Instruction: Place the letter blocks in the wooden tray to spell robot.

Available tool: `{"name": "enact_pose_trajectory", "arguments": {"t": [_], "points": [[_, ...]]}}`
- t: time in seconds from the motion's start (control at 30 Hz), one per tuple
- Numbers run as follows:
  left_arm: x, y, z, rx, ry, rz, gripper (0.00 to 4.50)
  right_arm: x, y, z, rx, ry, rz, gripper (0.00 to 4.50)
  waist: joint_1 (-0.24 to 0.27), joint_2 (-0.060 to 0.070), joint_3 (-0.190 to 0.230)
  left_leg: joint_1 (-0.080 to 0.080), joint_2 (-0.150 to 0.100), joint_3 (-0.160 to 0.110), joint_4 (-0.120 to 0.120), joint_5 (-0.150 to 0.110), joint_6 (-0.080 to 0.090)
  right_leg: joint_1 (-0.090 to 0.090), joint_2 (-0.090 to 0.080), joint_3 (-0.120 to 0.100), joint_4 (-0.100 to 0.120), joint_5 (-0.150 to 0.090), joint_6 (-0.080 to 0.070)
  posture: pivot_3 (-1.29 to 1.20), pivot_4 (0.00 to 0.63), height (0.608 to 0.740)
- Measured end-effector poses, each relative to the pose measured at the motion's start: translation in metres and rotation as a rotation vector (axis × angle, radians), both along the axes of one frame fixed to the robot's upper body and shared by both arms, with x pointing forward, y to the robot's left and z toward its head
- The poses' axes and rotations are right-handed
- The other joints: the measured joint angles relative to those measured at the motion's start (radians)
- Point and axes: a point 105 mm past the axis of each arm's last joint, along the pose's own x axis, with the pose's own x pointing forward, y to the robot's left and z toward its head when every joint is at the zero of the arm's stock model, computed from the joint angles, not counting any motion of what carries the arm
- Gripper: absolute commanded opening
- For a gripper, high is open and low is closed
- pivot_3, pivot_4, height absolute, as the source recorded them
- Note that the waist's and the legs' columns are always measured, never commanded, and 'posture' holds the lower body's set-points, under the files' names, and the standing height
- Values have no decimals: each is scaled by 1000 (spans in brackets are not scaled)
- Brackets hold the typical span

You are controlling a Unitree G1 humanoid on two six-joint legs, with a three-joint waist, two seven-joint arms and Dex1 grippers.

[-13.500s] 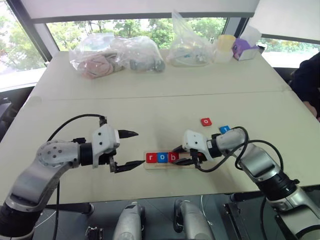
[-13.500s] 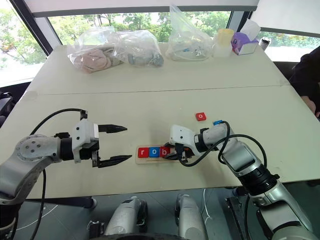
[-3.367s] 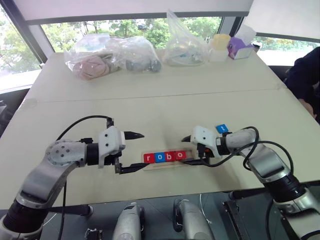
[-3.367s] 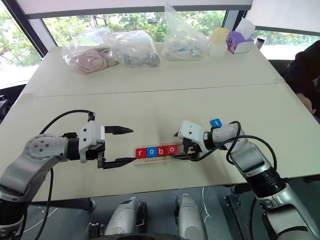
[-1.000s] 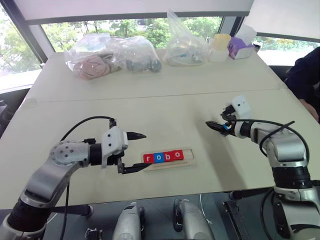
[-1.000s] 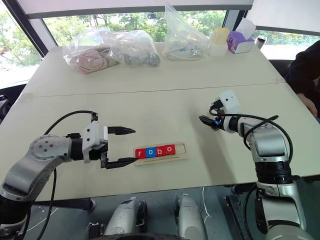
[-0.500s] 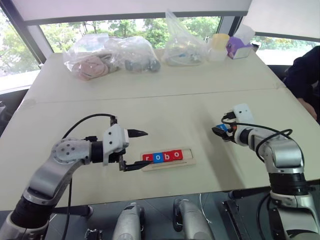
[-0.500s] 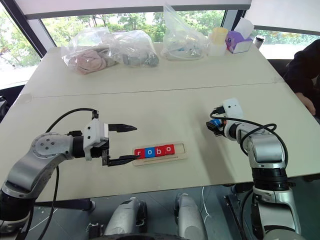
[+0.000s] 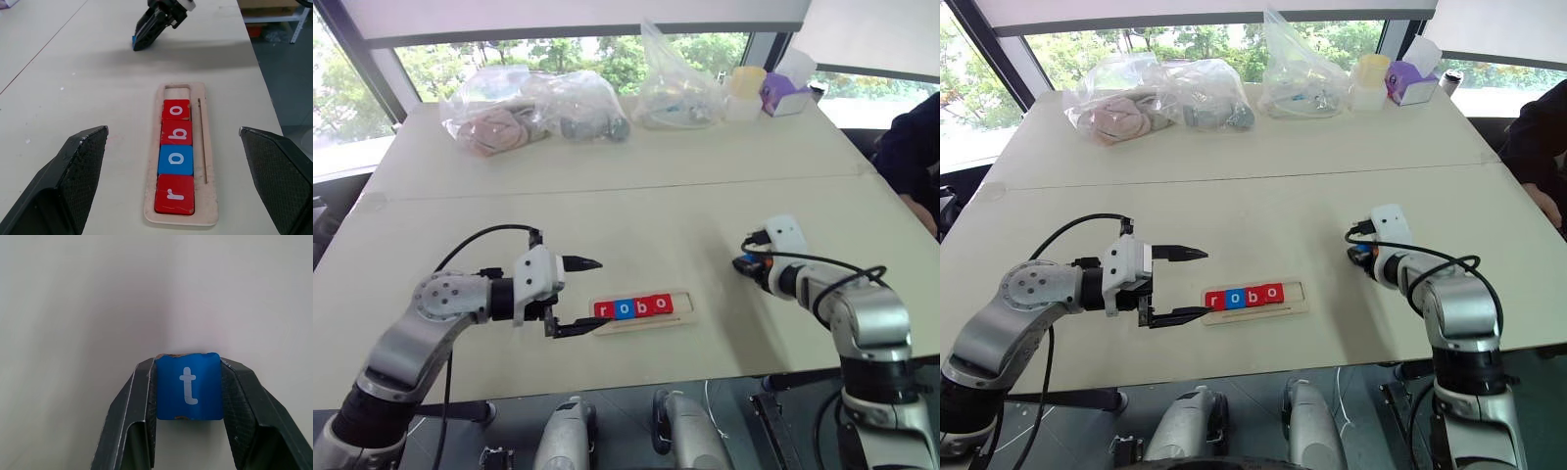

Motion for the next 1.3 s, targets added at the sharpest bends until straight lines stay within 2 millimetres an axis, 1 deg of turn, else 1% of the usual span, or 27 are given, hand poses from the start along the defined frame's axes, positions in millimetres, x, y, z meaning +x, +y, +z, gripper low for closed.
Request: {"name": "enact_pose_trajectory", "arguments": {"t": [0.1,0.2,0.23,0.5,0.77,0.83,0.87,0.9,0.93,0.97,1.0,1.07,1.17,1.2,1.3], "points": [[2,2,-1,2,6,5,4500,-21,11,1,26,29,5,1180,-1,0,0,0,1,0,0,0,0,0,0,0,0,0,0,0,150,740],[5,3,0,3,8,11,4500,-39,27,-1,53,50,17,1180,-3,0,0,0,2,-1,0,0,0,-1,0,0,0,0,0,0,150,740],[6,3,0,4,6,9,4500,-42,30,-2,57,59,13,1180,-3,0,0,0,2,0,0,0,0,-1,0,0,0,0,0,0,150,740],[8,2,4,9,-16,-5,4500,-48,33,-7,65,74,-73,1180,-3,0,0,-2,2,0,0,0,0,-2,0,0,-1,0,0,0,150,740],[7,3,4,12,-14,-8,4500,-56,36,-10,67,70,-83,1180,-3,0,0,-2,2,-1,0,0,0,-2,0,0,-1,0,0,0,150,740],[7,3,4,12,-14,-8,4500,-57,36,-10,65,69,-84,2204,-3,0,0,-2,2,-1,0,0,0,-2,0,0,-1,0,0,0,150,740],[7,3,4,12,-14,-8,4500,-57,36,-10,64,68,-82,2564,-3,0,0,-2,2,-1,0,0,0,-2,0,0,-1,0,0,0,150,740],[7,3,4,12,-15,-6,4500,-58,38,-10,69,68,-70,3103,-3,0,0,-2,3,-1,0,0,0,-2,0,0,-2,0,0,0,150,740],[7,3,4,12,-15,-6,4500,-58,39,-9,72,68,-61,3546,-3,0,0,-2,2,-1,0,0,0,-2,0,0,-2,0,0,0,150,740],[7,3,4,11,-17,-4,4500,-58,41,-9,77,67,-52,4144,-3,0,0,-2,3,-1,0,0,0,-2,0,0,-2,0,0,0,150,740],[7,2,4,10,-18,-4,4500,-58,41,-8,78,67,-46,4482,-2,0,0,-2,2,-1,0,0,0,-1,-1,0,-2,0,0,0,150,740],[7,2,4,9,-18,-3,4500,-59,41,-8,79,69,-33,4482,-2,0,0,-2,2,-1,0,0,0,-1,-1,0,-3,0,0,0,150,740],[7,1,4,5,-17,-4,4500,-62,38,-3,48,81,46,4482,-3,1,0,-4,2,0,0,0,0,-3,-2,0,-3,0,0,0,150,740],[7,1,4,4,-16,-4,4500,-62,36,2,23,80,91,4482,-3,1,0,-5,2,0,0,0,0,-4,-2,0,-3,0,0,0,150,740],[7,0,4,2,-15,-7,4500,-59,25,29,-103,15,308,4482,-3,1,1,-5,0,0,0,0,0,-4,-1,0,-4,0,0,0,150,740]]}}
